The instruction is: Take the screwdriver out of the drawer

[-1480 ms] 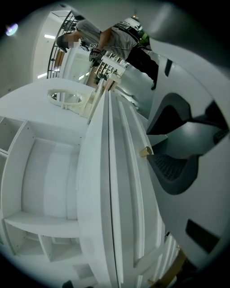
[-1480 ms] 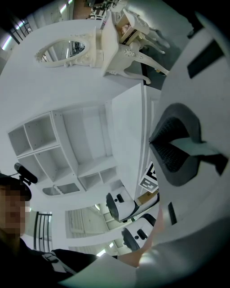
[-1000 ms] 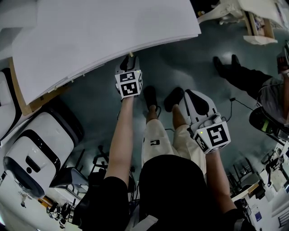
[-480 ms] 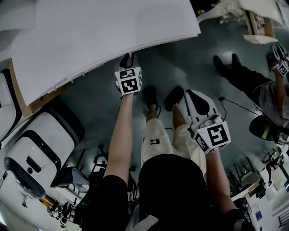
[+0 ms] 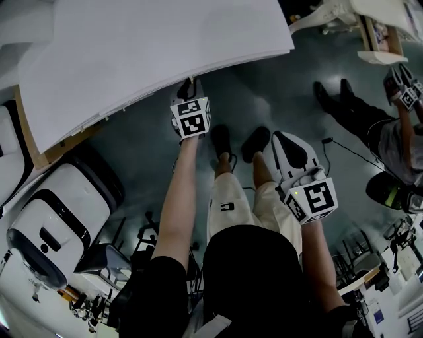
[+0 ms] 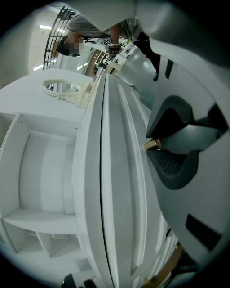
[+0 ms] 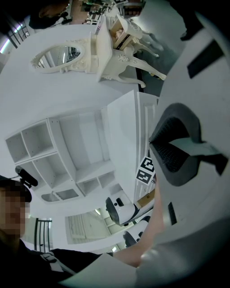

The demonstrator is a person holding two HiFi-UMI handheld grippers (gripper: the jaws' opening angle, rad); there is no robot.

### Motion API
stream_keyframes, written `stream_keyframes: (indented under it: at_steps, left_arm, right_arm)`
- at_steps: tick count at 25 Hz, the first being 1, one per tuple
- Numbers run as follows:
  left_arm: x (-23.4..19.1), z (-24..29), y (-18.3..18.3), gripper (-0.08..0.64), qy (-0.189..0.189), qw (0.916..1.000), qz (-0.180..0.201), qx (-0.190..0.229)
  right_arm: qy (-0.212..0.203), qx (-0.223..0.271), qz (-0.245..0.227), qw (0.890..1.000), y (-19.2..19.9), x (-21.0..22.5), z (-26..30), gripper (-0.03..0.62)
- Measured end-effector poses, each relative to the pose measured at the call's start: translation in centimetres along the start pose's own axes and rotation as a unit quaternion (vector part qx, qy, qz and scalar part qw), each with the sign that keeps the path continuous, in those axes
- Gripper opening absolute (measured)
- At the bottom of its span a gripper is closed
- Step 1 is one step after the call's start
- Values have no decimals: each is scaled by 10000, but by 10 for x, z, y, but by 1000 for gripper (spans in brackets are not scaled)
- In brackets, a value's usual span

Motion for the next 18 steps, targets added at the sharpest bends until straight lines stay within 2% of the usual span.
stream_keyframes:
  at_steps: [18]
  left_arm:
    - [11, -20, 16, 94, 105, 9998, -79, -145]
  right_arm:
    - [-69, 73, -29, 9999, -2, -10, -9, 18]
Point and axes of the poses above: the fingertips, and each gripper's own axes: z forward along the fingers, x to its right, y out of its underside, the point moved 4 cm from there along -z, backward along the fingers, and after that the axes turned 3 degrees about y, right-handed, at the moved point
